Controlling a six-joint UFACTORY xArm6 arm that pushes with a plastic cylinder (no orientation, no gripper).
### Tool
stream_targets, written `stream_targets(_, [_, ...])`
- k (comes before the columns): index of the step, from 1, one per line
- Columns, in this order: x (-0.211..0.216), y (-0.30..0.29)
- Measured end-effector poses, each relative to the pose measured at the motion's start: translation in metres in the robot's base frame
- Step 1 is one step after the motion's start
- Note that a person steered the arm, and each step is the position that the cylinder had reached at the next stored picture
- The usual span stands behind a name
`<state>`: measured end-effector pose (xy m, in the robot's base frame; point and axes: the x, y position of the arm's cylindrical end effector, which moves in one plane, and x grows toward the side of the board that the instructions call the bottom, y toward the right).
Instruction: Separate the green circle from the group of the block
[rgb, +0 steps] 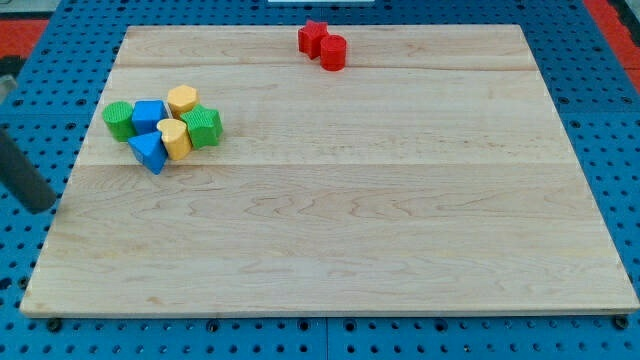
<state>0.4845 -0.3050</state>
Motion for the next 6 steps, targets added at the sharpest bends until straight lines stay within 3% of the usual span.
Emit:
stream_targets(1, [-0.053, 0.001])
stream_targets(3, [-0.127, 0.106])
stream_targets(4, [-0.157, 0.113])
stream_targets(6, [-0.157, 0.121])
